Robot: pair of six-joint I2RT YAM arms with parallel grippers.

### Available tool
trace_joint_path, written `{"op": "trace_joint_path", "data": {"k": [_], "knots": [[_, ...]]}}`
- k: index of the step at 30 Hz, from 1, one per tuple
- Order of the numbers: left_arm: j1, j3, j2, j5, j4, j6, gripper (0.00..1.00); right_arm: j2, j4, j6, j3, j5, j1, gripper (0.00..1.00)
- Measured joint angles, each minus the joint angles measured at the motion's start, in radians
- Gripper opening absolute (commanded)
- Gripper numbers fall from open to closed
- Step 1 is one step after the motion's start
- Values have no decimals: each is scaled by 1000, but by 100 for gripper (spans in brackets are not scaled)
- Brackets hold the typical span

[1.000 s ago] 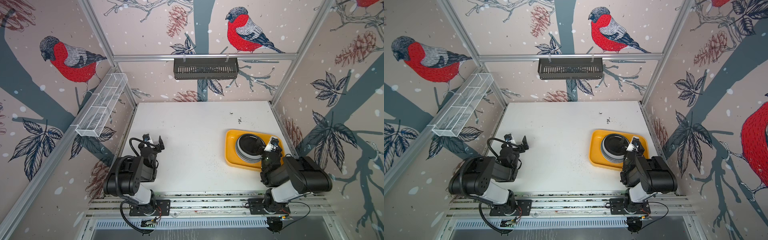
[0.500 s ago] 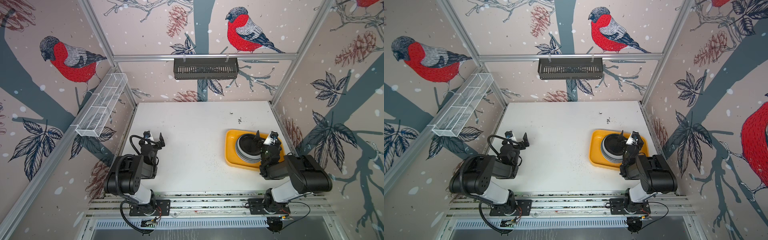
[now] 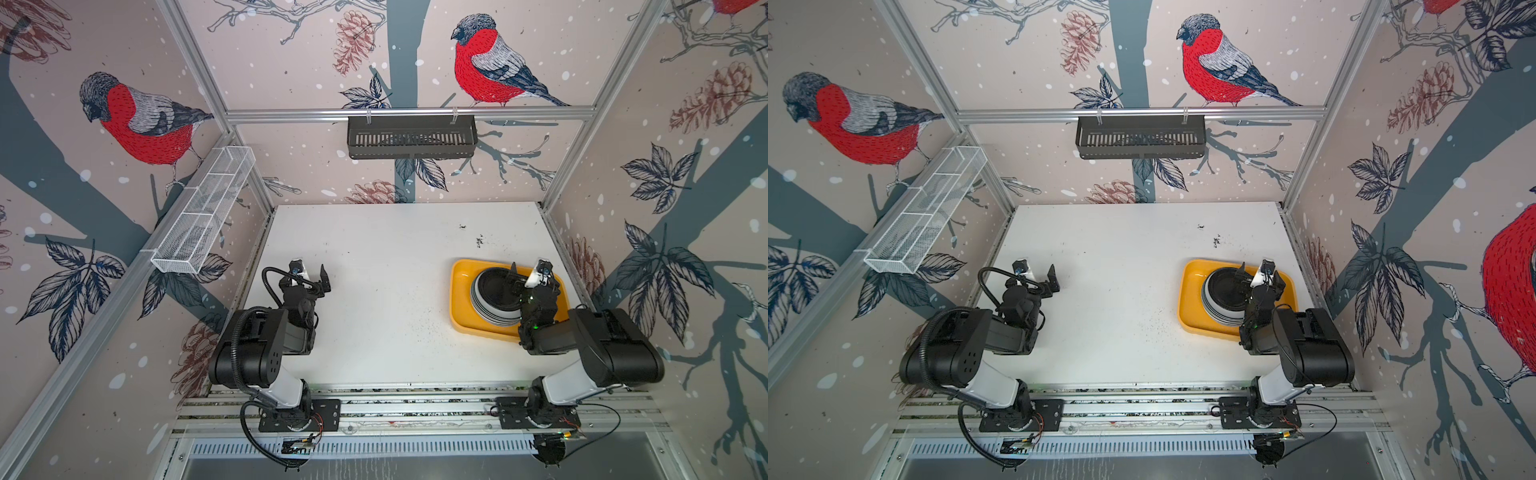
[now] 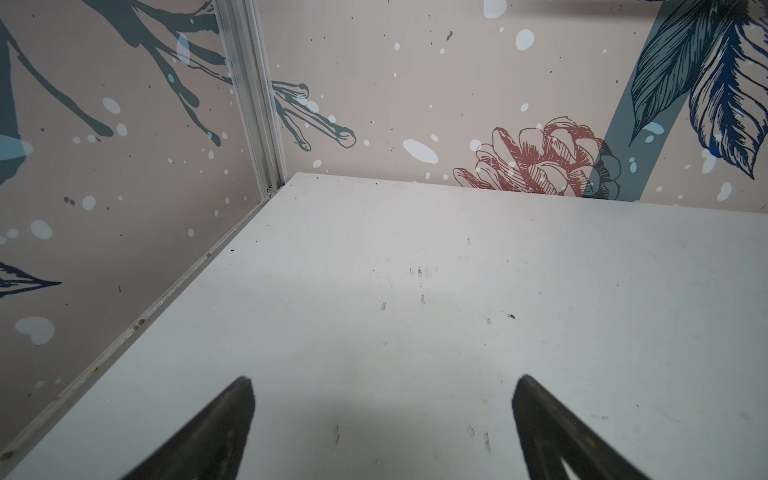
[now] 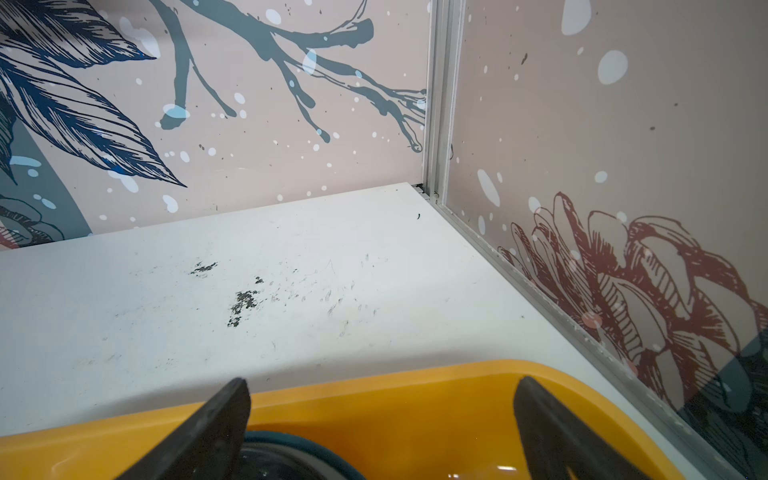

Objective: Place the plates into the plastic bin on the countertop

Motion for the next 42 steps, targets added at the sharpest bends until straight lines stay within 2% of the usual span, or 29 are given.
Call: {"op": "trace_joint_path", "data": {"k": [12,25,42], "knots": [[-13,-4,-3,-13,-15,2,97,-3,-4,0,-8,-4,1,99],[-53,-11,-3,-105,-11,26,97,-5,-3,0,-15,-3,5,100],[-55,-11,-2,-116,-7,26,97,-6,0,-1,-16,4,14,99]]}}
